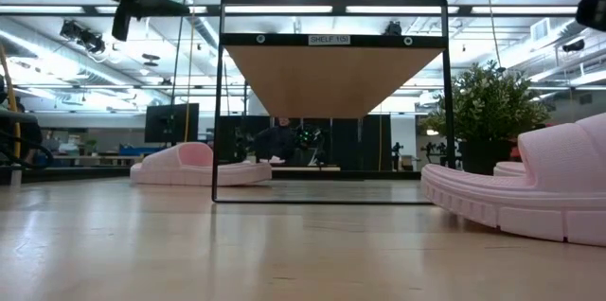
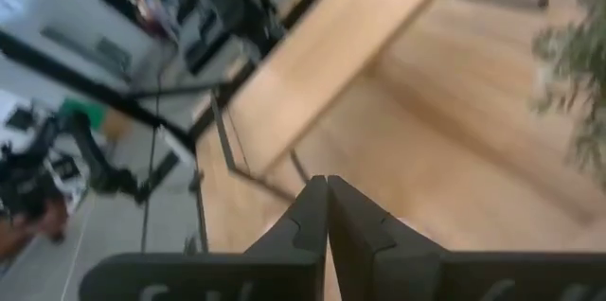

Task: Pick and place slides into the shelf
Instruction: Put the pink slipper on the shelf

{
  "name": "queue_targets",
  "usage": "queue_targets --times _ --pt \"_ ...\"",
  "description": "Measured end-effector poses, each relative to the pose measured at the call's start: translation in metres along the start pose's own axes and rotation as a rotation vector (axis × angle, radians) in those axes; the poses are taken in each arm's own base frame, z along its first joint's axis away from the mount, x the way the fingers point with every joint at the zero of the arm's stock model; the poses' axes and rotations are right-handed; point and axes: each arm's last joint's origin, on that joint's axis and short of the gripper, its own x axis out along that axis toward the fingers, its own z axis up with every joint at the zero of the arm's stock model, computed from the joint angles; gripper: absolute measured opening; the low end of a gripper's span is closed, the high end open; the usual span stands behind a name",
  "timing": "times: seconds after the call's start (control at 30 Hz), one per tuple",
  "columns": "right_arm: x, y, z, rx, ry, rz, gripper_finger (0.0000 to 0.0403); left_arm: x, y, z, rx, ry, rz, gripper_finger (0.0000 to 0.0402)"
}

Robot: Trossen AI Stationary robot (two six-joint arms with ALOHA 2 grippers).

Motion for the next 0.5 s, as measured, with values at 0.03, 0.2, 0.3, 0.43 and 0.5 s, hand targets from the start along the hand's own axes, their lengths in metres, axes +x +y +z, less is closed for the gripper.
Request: queue_targets --times 0.03,0.2,0.3,0.43,0.5 --pt "0.002 0.002 0.0 0.0 0.037 0.001 0.0018 0.0 -0.003 0.003 0.005 0.005 0.004 0.0112" --pt "0.021 0.012 -0.002 -0.005 0.233 0.022 0.0023 -0.002 -0.013 0.018 0.013 0.003 0.003 0.011" --pt "0.034 0.016 -0.004 -0.018 0.359 0.026 0.0033 -0.003 -0.016 0.024 0.006 -0.008 -0.006 0.011" --pt "0.052 0.019 -0.008 -0.009 0.486 -0.025 0.0048 -0.004 -0.017 0.026 0.003 -0.012 -0.009 0.0109" --pt "0.06 0.02 -0.009 0.0 0.539 -0.059 0.0055 -0.004 -0.016 0.025 0.013 -0.002 -0.001 0.0108"
